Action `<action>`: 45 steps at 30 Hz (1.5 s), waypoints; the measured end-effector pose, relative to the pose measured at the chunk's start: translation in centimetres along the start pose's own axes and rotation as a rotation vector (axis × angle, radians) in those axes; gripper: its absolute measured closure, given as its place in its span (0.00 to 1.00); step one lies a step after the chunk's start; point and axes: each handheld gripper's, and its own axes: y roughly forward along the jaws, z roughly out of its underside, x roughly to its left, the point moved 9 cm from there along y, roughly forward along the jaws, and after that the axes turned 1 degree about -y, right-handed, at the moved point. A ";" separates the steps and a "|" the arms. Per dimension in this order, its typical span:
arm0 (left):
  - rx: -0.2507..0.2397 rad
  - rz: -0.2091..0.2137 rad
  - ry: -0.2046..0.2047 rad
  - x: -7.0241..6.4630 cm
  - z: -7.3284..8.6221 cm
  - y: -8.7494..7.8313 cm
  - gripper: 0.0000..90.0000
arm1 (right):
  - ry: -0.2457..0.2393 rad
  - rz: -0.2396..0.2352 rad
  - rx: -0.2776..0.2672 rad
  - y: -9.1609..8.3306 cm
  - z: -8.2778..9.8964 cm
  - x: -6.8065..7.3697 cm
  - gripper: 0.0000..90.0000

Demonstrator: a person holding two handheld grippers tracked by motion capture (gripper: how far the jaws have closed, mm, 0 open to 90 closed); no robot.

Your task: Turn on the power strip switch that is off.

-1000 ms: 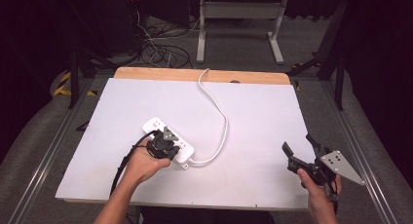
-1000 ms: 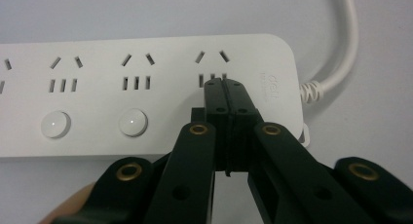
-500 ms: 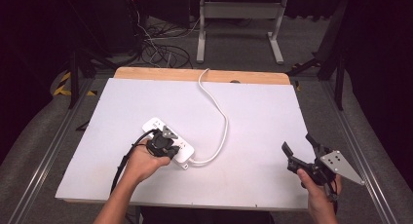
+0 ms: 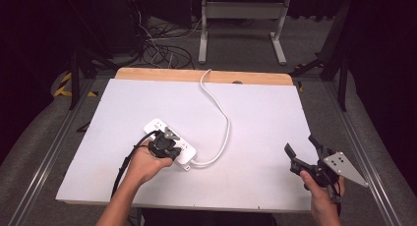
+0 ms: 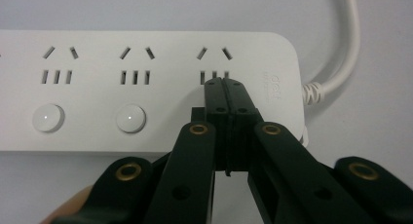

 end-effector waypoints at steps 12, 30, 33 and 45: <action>-0.002 0.001 -0.003 0.0 0.0 0.0 1.00 | 0.003 -0.002 0.006 0.0 0.1 0.1 0.15; -0.015 -0.005 0.005 0.0 0.1 0.0 1.00 | 0.007 -0.003 0.014 0.1 0.2 0.1 0.16; -0.049 -0.015 0.046 -0.1 0.0 0.1 1.00 | 0.007 -0.003 0.014 0.1 0.2 0.1 0.16; -0.588 0.021 -0.117 1.7 -0.9 -5.8 0.98 | 0.013 -0.004 0.014 0.2 0.3 0.0 0.16</action>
